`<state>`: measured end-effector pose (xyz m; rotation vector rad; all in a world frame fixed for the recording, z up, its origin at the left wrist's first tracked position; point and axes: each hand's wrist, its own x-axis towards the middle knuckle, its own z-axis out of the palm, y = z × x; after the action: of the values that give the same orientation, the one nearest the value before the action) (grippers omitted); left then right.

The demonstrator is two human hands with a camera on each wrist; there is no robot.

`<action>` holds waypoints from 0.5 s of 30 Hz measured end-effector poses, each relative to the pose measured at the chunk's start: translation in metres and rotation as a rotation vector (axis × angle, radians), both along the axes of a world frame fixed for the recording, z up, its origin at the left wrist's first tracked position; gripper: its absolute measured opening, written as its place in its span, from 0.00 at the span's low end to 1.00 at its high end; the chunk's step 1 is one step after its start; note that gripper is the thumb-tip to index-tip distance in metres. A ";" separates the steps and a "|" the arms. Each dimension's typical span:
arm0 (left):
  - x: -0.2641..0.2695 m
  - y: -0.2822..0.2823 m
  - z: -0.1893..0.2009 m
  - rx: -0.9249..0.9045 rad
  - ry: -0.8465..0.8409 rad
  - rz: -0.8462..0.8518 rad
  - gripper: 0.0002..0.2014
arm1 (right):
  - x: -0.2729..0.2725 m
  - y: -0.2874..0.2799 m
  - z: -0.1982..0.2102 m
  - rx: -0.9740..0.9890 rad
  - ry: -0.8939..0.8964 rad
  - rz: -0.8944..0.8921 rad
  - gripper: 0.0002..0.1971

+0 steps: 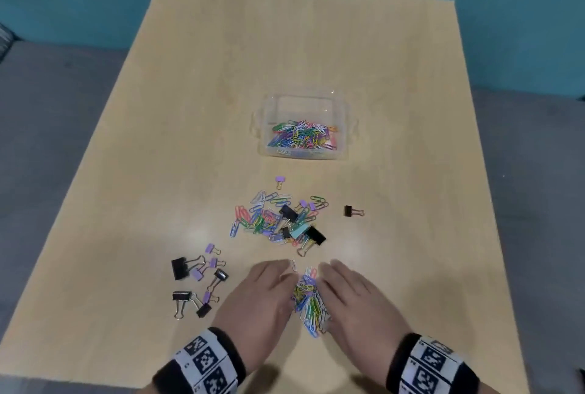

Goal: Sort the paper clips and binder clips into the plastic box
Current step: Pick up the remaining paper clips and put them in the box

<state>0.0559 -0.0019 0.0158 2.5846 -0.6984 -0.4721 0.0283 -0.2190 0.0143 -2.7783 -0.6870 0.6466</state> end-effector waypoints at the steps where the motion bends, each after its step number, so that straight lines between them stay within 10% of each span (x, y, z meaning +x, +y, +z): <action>1: -0.004 -0.001 -0.004 0.010 -0.015 -0.003 0.17 | 0.003 0.001 0.000 0.035 -0.005 -0.011 0.26; 15: 0.046 0.044 -0.011 0.476 -0.021 0.218 0.26 | 0.121 -0.005 0.017 -0.470 -0.065 0.203 0.33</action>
<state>0.1018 0.0420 0.0046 3.0663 -0.3285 -0.5993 0.1496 -0.2244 0.0315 -3.1938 -0.9455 0.8568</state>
